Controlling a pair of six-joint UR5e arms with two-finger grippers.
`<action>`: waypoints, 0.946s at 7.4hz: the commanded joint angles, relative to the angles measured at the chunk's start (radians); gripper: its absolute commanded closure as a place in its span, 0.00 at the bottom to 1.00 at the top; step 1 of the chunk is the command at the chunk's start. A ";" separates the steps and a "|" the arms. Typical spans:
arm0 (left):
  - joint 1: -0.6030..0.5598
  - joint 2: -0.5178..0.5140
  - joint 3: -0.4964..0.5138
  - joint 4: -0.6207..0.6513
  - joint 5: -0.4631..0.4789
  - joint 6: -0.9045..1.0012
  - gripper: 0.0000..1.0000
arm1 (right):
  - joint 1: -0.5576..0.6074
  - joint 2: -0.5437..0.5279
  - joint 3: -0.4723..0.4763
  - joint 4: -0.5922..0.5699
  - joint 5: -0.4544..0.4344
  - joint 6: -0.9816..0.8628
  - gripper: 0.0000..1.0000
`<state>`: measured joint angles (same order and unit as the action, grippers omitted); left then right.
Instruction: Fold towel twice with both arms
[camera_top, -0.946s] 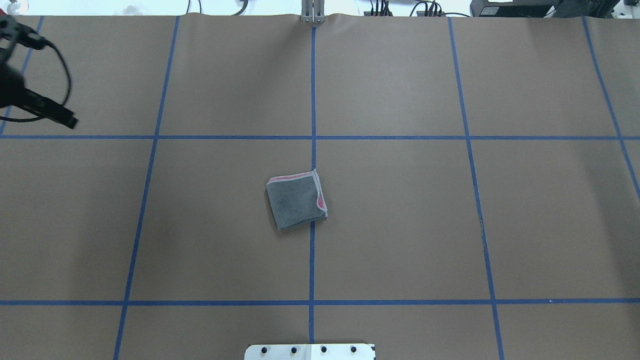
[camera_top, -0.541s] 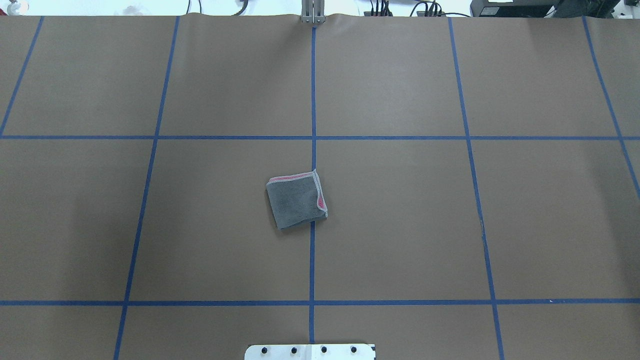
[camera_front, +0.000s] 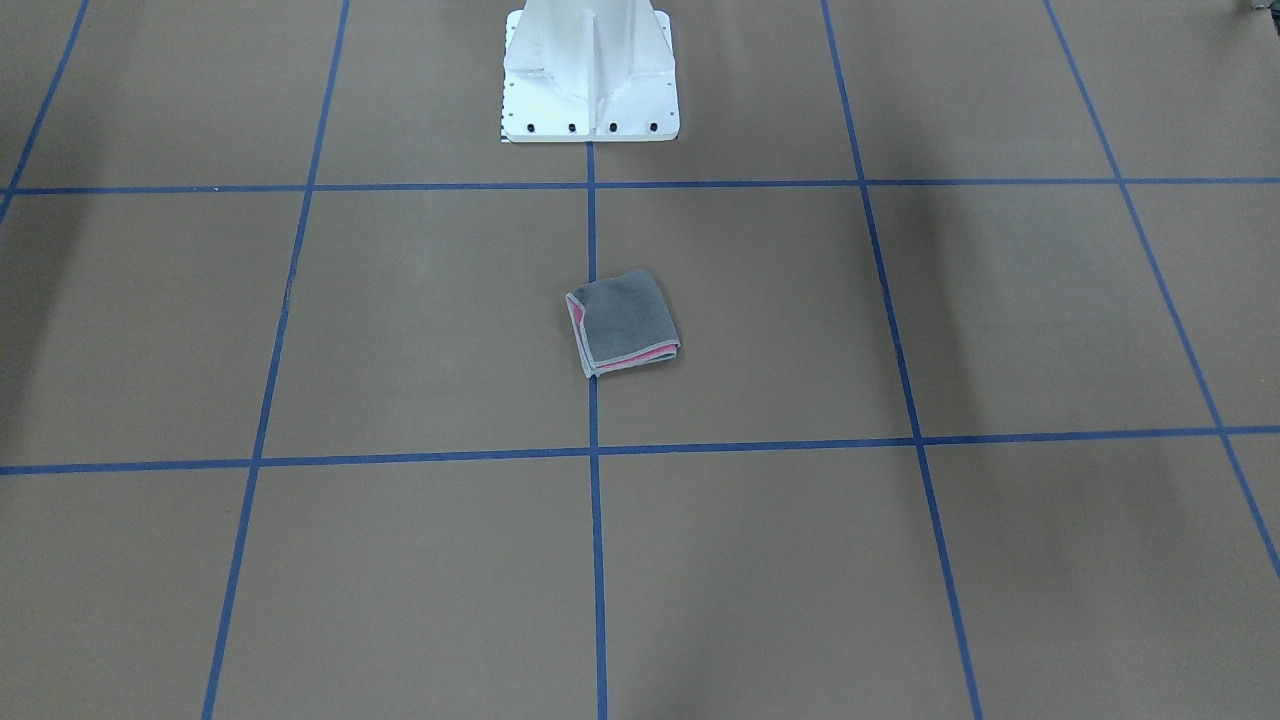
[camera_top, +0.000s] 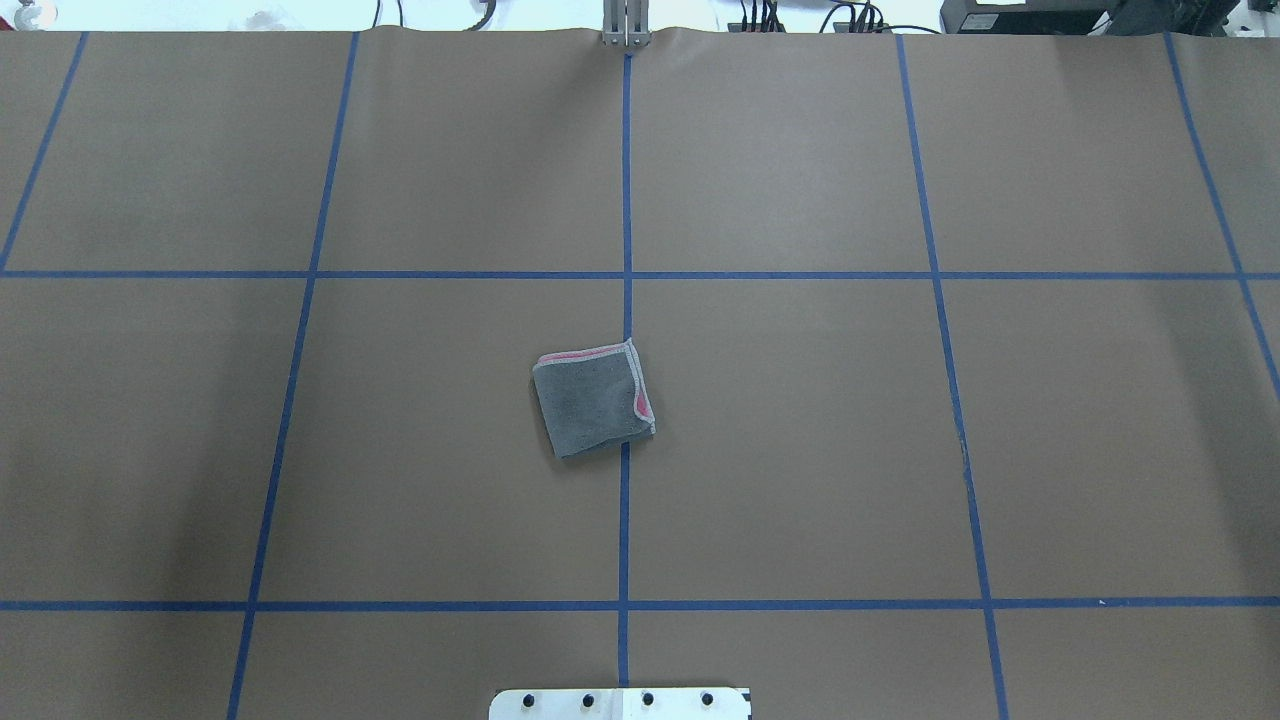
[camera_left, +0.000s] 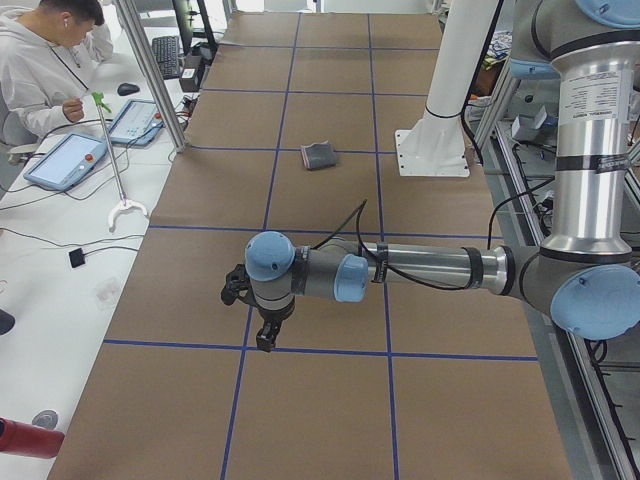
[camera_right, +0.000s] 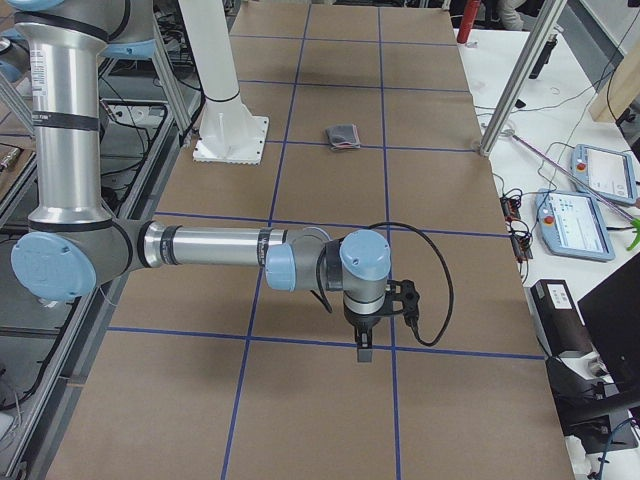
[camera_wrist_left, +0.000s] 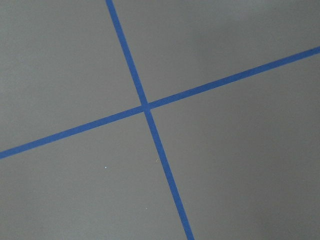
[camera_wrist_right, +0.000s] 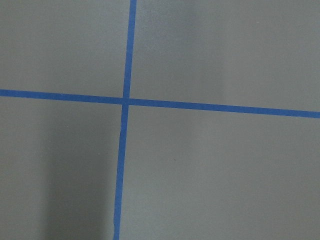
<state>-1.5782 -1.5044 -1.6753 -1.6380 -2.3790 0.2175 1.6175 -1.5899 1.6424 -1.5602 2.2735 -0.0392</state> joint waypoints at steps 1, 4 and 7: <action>-0.028 0.036 -0.065 0.099 0.004 0.002 0.00 | -0.049 0.068 -0.003 -0.058 -0.006 0.010 0.00; -0.028 0.038 -0.040 0.147 0.000 0.002 0.00 | -0.070 0.059 -0.010 -0.049 -0.011 0.012 0.00; -0.029 0.075 -0.081 0.144 0.026 0.009 0.00 | -0.070 0.050 -0.019 -0.047 -0.009 0.012 0.00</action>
<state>-1.6073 -1.4490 -1.7414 -1.4930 -2.3651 0.2244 1.5482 -1.5376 1.6298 -1.6090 2.2640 -0.0276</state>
